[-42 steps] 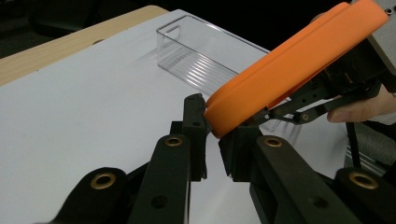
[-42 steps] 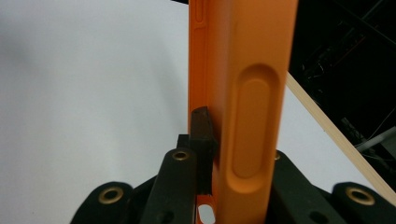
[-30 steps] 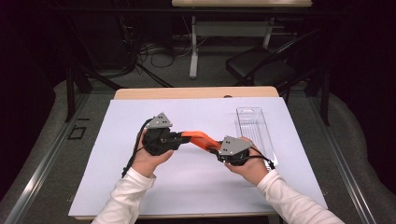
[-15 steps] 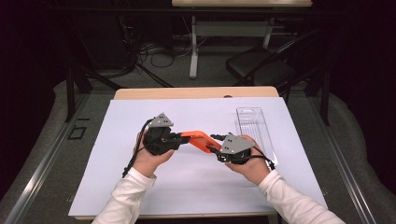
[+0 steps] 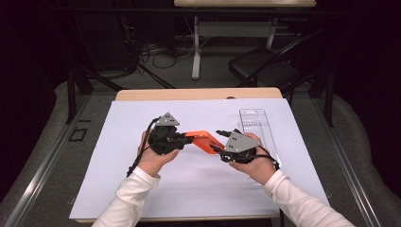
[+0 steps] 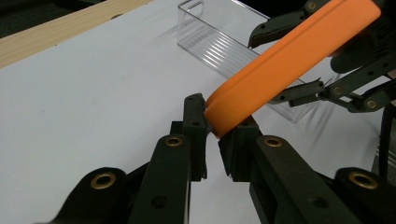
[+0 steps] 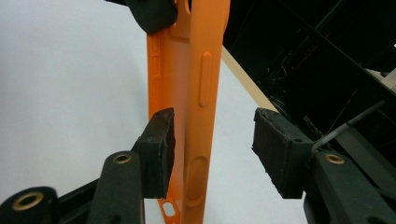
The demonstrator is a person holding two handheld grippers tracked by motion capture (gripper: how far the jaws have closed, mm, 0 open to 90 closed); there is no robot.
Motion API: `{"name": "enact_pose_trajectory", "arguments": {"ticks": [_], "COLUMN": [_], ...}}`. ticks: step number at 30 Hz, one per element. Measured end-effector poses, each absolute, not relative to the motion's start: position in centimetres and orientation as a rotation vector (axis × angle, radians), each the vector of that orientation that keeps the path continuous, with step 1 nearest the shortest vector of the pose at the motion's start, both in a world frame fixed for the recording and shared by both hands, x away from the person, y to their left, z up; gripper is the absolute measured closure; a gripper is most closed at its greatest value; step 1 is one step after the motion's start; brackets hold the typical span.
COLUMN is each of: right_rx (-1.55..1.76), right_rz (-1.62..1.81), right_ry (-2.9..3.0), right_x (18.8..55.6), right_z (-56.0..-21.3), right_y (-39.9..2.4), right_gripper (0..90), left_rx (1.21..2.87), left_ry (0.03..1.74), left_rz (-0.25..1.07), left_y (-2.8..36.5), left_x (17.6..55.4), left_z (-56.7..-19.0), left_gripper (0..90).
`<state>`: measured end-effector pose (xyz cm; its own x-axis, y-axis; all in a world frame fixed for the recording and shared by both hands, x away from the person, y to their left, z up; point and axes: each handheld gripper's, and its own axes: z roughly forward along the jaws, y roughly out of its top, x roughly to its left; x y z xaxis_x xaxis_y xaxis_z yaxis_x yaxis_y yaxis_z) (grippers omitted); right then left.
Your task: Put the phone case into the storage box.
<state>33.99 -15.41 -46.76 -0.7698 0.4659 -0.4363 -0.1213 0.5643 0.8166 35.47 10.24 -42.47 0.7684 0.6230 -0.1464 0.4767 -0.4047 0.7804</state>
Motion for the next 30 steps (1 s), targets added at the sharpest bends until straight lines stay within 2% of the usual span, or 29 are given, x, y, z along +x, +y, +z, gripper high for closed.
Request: {"name": "enact_pose_trajectory", "arguments": {"ticks": [6,15,30], "right_rx": [0.299,0.347,0.388], "right_rz": [1.205,1.223,1.222], "right_ry": [2.152,2.162,2.134], "right_x": [34.1,34.3,34.5], "right_z": [-45.8,-45.2,-43.9], "right_y": [-15.7,-16.3,-16.8], "right_gripper": [41.1,36.9,34.5], "left_rx": [2.118,2.196,2.340], "left_ry": [0.835,0.844,0.830], "left_rz": [0.213,0.252,0.285], "left_y": [10.0,9.0,6.9], "left_x": [36.1,36.6,38.0], "left_z": [-41.8,-40.5,-39.0], "left_gripper": [81.3,81.3,81.3]}}
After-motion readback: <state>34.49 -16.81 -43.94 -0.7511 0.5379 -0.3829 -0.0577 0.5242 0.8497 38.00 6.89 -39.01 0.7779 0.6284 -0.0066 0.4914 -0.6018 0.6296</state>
